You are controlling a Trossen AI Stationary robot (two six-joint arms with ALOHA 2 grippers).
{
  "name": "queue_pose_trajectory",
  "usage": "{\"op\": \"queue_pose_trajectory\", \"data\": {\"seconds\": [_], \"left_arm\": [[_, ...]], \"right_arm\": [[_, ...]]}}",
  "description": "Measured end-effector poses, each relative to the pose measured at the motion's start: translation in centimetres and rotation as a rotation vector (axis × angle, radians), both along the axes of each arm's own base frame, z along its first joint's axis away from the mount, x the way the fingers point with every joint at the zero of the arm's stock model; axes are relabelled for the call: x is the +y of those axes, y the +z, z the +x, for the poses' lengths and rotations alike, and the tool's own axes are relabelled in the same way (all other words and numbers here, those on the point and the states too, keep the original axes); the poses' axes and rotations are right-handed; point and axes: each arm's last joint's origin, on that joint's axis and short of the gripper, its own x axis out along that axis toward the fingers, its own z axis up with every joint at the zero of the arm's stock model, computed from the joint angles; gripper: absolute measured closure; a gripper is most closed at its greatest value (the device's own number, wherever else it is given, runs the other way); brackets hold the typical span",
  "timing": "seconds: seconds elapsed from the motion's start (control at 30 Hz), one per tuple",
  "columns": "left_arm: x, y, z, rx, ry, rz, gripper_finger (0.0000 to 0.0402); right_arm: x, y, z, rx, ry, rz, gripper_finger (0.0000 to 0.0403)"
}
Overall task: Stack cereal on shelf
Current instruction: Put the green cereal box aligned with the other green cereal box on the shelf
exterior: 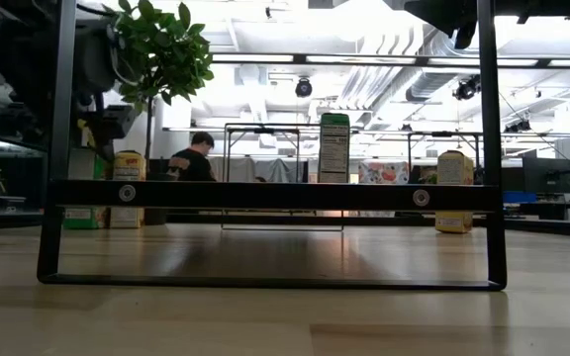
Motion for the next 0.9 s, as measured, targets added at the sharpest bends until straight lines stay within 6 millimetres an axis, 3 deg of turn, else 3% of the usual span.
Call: {"op": "queue_pose_trajectory", "data": {"seconds": [0.9], "left_arm": [[-0.1,-2.0,0.9,0.056,0.069,-0.003,0.0153]], "right_arm": [[0.0,0.0,0.0,-0.002,0.004,0.016,0.0162]]}}
